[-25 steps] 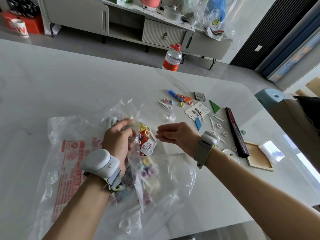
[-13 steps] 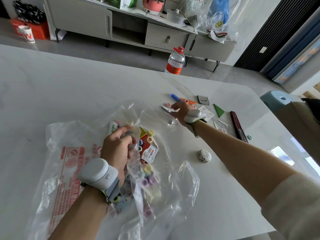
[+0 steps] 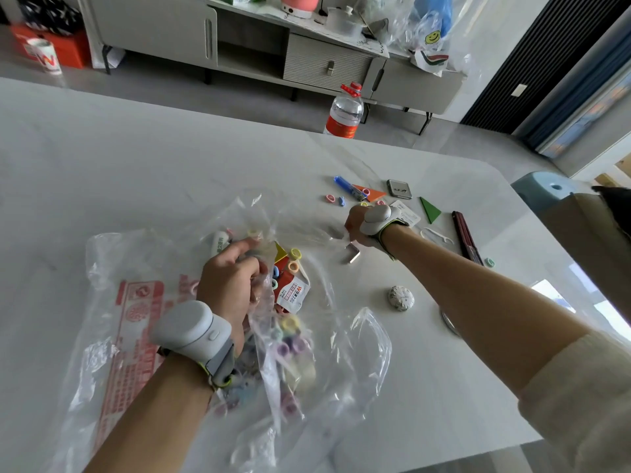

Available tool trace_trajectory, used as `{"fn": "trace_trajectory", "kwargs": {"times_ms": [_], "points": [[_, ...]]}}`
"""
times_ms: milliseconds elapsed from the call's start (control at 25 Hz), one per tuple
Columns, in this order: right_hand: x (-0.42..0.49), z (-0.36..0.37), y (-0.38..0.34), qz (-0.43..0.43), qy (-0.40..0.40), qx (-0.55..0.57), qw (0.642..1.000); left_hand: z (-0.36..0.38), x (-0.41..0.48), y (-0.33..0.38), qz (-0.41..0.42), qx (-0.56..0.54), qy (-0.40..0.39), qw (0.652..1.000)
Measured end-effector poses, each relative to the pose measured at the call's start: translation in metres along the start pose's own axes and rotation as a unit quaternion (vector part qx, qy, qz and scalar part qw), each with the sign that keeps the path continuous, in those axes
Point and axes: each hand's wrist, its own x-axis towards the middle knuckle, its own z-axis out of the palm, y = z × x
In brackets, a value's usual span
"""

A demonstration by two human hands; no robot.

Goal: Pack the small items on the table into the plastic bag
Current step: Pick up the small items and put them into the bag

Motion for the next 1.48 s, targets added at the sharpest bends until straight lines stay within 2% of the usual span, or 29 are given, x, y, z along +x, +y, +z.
{"fn": "trace_trajectory", "kwargs": {"times_ms": [280, 560, 680, 760, 840, 960, 1000, 1080, 1160, 1240, 1360, 1480], "points": [[-0.008, 0.021, 0.012, -0.008, 0.032, -0.023, 0.999, 0.004, -0.008, 0.009, -0.014, -0.006, 0.007, 1.000], [-0.015, 0.023, 0.015, -0.011, 0.023, -0.056, 0.998, 0.004, -0.010, 0.011, -0.018, -0.017, 0.001, 1.000], [-0.019, 0.027, 0.020, -0.014, 0.010, -0.029, 0.999, 0.005, -0.010, 0.011, -0.018, -0.029, 0.000, 0.999], [-0.034, 0.024, 0.022, -0.030, -0.017, 0.074, 0.997, 0.005, -0.009, 0.011, -0.020, -0.035, 0.002, 0.999], [-0.059, 0.021, 0.019, -0.052, -0.064, 0.162, 0.983, 0.005, -0.009, 0.010, -0.020, -0.036, 0.000, 0.999], [-0.094, 0.015, 0.004, -0.098, -0.180, 0.193, 0.960, 0.004, -0.009, 0.010, -0.013, -0.029, 0.000, 1.000], [-0.100, 0.015, -0.003, -0.109, -0.196, 0.195, 0.955, 0.004, -0.008, 0.009, -0.010, -0.025, -0.001, 1.000], [-0.098, 0.017, -0.020, -0.122, -0.167, 0.234, 0.950, 0.003, -0.008, 0.008, -0.009, -0.023, -0.005, 1.000], [-0.090, 0.021, -0.043, -0.123, -0.106, 0.323, 0.932, 0.004, -0.008, 0.007, -0.010, -0.032, -0.007, 0.999], [-0.082, 0.025, -0.067, -0.106, -0.085, 0.442, 0.886, 0.003, -0.007, 0.007, -0.010, -0.039, -0.007, 0.999], [-0.079, 0.032, -0.088, -0.114, -0.106, 0.572, 0.806, 0.004, -0.004, 0.007, -0.009, -0.039, -0.007, 0.999], [-0.089, 0.036, -0.074, -0.121, -0.078, 0.599, 0.788, 0.005, -0.003, 0.006, -0.012, -0.031, 0.003, 0.999]]}}
